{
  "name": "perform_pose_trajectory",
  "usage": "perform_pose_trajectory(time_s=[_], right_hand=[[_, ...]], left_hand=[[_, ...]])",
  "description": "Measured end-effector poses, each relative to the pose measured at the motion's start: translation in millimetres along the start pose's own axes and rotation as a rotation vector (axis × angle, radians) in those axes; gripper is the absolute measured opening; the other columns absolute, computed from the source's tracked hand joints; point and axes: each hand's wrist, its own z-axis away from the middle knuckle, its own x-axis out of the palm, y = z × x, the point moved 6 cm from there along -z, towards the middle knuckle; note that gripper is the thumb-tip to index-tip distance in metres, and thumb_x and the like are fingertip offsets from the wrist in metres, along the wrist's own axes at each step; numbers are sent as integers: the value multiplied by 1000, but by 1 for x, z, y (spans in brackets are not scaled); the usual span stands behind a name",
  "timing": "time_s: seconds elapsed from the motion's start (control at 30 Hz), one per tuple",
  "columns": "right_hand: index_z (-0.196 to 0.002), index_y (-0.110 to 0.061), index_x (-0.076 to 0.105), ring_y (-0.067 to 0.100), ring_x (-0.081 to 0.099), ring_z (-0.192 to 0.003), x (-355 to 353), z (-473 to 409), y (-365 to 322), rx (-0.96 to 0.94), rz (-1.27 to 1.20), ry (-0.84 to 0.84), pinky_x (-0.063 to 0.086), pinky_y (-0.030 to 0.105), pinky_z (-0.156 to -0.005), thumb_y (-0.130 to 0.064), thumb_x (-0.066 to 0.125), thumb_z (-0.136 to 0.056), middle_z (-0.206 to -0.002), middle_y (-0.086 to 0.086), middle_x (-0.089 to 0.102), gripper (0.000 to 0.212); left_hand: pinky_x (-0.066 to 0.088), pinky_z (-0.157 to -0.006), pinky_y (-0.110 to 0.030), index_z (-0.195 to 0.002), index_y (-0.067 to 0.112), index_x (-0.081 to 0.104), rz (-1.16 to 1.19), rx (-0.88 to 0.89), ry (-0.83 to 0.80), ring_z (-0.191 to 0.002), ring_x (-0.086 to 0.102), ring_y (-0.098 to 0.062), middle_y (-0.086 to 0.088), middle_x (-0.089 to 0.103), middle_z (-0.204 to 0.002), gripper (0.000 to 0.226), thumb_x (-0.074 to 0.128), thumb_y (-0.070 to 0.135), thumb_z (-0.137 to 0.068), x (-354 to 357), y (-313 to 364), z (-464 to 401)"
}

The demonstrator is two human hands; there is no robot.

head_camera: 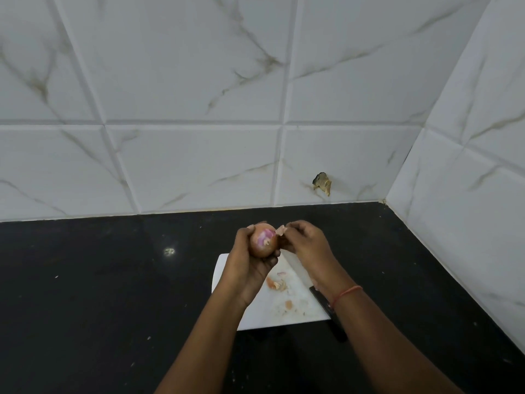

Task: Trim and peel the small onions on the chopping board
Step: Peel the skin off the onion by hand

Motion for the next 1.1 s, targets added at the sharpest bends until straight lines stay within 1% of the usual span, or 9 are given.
perform_pose_trajectory(time_s=[0.07,0.27,0.37,0.5,0.67,0.77,0.9,1.0,1.1], right_hand=[[-97,1,67,23,71,-80,-4,1,10,146,-259,58,59,29,-70,-8,57,-93,-87,14,72,13],[-89,-6,63,28,70,-86,-25,2,13,53,-90,276,58,30,-61,6,63,-84,-90,14,69,13],[-92,-10,71,24,68,-86,-16,5,1,-61,-6,221,58,31,-61,-5,49,-95,-91,5,72,22],[-101,-20,69,6,67,-89,6,12,-15,-171,68,65,56,19,-72,-30,61,-94,-94,-5,71,15],[-91,-14,68,0,62,-83,4,16,-22,-347,306,161,50,12,-69,-13,67,-89,-87,-5,68,2],[-89,-16,70,3,62,-85,-14,10,-22,-368,329,285,52,23,-76,-14,66,-90,-88,-6,67,4],[-98,-15,74,11,62,-95,-16,5,-23,-433,583,217,53,34,-86,-11,61,-93,-95,-5,70,14],[-86,-18,71,7,60,-86,-12,12,-28,-509,601,253,53,25,-76,-14,73,-83,-86,-8,67,5],[-90,-18,65,5,63,-82,-3,12,-24,-347,387,129,52,14,-69,-20,75,-83,-85,-7,66,12]], left_hand=[[49,-51,-24,-108,2,65,92,-27,-5,-63,57,-22,-18,68,-92,40,47,37,-98,-1,-1,0],[57,-53,-24,-115,2,65,210,-41,4,-73,67,-25,-16,72,-93,50,57,46,-95,-5,-1,0],[60,-61,-25,-114,2,65,167,-27,-4,-78,69,-24,-16,72,-94,47,62,44,-93,-3,-1,1],[59,-69,-26,-107,3,66,149,14,-9,-80,68,-20,-16,70,-96,36,66,36,-91,0,-2,1],[59,-66,-27,-112,5,62,173,35,28,-83,69,-21,-16,71,-96,35,69,31,-89,-3,-2,2],[60,-61,-26,-108,4,63,221,3,49,-84,69,-27,-17,72,-92,33,66,33,-93,-6,-1,3],[64,-75,-33,-128,-3,59,257,-25,61,-102,72,-33,-23,71,-111,57,61,44,-95,-10,-2,-1],[58,-87,-38,-132,4,59,149,12,98,-110,69,-26,-18,72,-117,59,53,51,-98,-12,-4,-4],[47,-84,-33,-136,17,58,-88,75,101,-111,65,-18,-10,69,-126,60,48,60,-95,-9,-4,-2]])
